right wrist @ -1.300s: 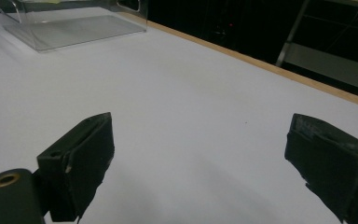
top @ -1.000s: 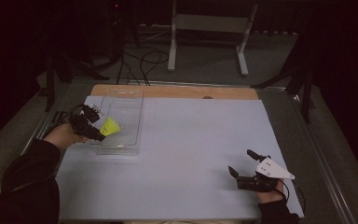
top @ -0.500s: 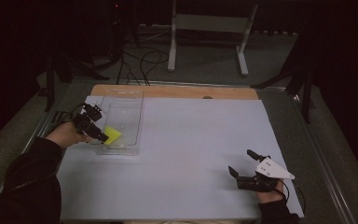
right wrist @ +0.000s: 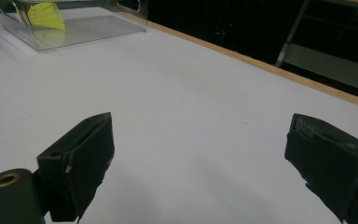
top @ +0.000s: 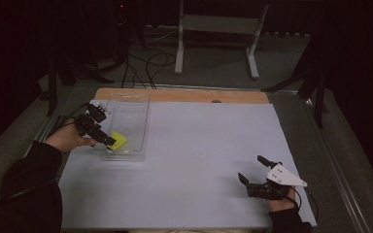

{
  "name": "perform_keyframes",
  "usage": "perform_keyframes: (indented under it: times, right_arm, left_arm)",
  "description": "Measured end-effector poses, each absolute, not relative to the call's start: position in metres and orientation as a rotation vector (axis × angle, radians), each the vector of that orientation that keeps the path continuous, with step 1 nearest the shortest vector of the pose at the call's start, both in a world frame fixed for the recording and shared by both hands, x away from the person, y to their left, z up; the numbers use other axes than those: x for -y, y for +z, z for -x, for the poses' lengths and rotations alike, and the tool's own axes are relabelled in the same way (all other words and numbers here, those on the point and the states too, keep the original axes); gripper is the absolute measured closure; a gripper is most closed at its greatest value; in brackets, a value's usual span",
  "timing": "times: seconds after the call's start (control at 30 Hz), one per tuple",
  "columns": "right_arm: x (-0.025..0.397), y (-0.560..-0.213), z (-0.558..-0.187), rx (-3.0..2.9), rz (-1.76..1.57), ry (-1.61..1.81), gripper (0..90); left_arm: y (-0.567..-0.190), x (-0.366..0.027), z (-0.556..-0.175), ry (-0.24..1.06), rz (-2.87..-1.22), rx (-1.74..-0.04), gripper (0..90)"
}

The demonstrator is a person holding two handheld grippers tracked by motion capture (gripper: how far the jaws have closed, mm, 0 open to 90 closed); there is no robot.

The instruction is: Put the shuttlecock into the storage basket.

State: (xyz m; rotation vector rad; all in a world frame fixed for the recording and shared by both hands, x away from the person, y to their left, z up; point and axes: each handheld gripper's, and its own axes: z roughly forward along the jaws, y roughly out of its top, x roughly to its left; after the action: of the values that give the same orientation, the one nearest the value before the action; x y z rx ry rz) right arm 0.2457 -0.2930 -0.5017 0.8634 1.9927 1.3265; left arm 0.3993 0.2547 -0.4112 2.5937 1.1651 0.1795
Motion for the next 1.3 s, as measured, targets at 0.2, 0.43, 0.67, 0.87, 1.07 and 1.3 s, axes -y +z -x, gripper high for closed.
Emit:
perform_keyframes:
  times: [0.2, 0.43, 0.67, 0.87, 1.07, 1.3]
  right_arm:
    - [0.293, -0.502, -0.246, -1.993, -0.863, 1.326, 8.1]
    - [0.293, -0.502, -0.246, -1.992, -0.863, 1.326, 8.0]
    - [0.293, -0.502, -0.246, -1.993, -0.865, 1.326, 8.1]
    - [0.293, -0.502, -0.246, -1.991, -0.864, 1.325, 8.1]
    - [0.293, -0.501, -0.245, -1.991, -0.864, 1.325, 8.1]
    - [0.293, -0.501, -0.246, -1.991, -0.864, 1.324, 8.1]
  left_arm:
    - [-0.409, -0.255, -0.397, 0.169, -2.583, -1.157, 8.9]
    - [-0.407, -0.258, -0.393, 0.155, -2.576, -1.133, 0.0]
    - [-0.403, -0.255, -0.39, 0.156, -2.579, -1.108, 0.0]
    - [-0.397, -0.248, -0.386, 0.159, -2.586, -1.06, 0.0]
    - [-0.396, -0.241, -0.383, 0.142, -2.571, -1.016, 0.0]
    - [-0.392, -0.232, -0.38, 0.139, -2.576, -0.962, 0.0]
